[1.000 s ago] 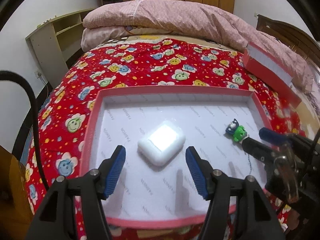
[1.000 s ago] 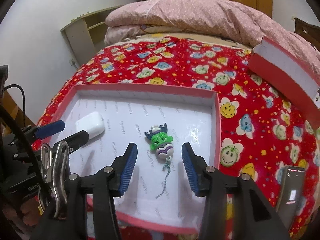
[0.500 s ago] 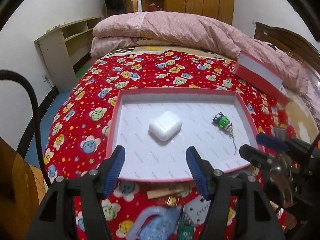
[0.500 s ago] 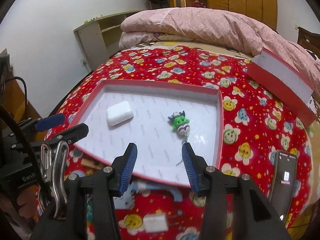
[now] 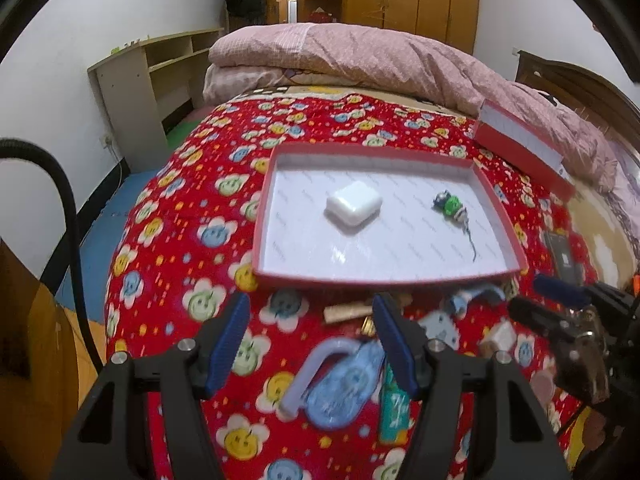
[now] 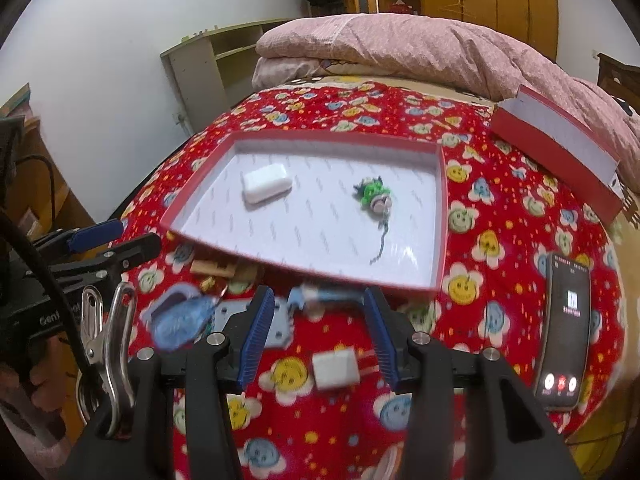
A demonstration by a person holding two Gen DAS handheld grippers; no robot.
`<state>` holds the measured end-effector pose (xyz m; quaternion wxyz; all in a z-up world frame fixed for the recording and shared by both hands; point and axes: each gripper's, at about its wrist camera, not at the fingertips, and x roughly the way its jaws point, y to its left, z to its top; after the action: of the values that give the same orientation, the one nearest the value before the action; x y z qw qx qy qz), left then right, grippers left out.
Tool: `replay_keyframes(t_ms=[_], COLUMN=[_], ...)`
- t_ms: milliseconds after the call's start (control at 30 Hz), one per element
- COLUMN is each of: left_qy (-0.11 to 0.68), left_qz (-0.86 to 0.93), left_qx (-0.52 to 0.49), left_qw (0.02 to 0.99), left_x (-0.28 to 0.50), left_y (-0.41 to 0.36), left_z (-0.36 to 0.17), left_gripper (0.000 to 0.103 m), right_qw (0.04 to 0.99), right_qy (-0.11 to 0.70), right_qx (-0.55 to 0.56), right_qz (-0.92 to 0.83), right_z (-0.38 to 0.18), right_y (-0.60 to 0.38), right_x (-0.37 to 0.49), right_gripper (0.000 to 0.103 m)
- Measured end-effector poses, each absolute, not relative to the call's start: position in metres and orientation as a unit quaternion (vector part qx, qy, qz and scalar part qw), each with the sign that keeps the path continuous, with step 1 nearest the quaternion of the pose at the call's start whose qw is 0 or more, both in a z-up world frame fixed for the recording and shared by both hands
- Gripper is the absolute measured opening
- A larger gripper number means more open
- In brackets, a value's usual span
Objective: Organize rigid objects
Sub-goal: 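Open both tools and lift them away from the box, then move left tool to green lighter while right tool moves to orange-labelled pill bottle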
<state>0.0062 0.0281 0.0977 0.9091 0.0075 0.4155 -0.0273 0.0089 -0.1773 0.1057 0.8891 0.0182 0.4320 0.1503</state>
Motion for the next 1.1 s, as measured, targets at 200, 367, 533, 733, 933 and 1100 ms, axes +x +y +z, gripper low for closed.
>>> replay_keyframes(t_ms=[200,367,533,733,933,1100], left_qy=[0.424,0.429,0.442,0.454,0.461,0.461], left_qz=[-0.027,-0.032,-0.039,-0.053,-0.085,-0.102], left_qx=[-0.008,-0.009,-0.005,-0.009,-0.001,0.015], left_qw=[0.905,0.903,0.896,0.889,0.883,0.882], left_x=[-0.018,-0.036,-0.05,-0.06,-0.064,-0.063], left_y=[0.04,0.041,0.036,0.03,0.011,-0.006], left_z=[0.086,0.078,0.067,0.058,0.05,0.042], left_gripper=[0.067,0.067,0.067,0.067,0.067,0.067], right_qw=[0.89,0.891,0.889,0.895,0.899,0.904], right_qy=[0.432,0.437,0.447,0.438,0.431,0.422], right_qx=[-0.001,-0.01,-0.012,-0.017,-0.035,-0.026], right_qz=[0.146,0.121,0.099,0.08,0.067,0.056], right_z=[0.098,0.086,0.073,0.071,0.067,0.064], right_y=[-0.183,-0.197,-0.213,-0.226,-0.227,-0.231], right_x=[-0.024,-0.048,-0.066,-0.079,-0.084,-0.087], right_gripper=[0.048,0.048,0.048,0.048,0.048,0.048])
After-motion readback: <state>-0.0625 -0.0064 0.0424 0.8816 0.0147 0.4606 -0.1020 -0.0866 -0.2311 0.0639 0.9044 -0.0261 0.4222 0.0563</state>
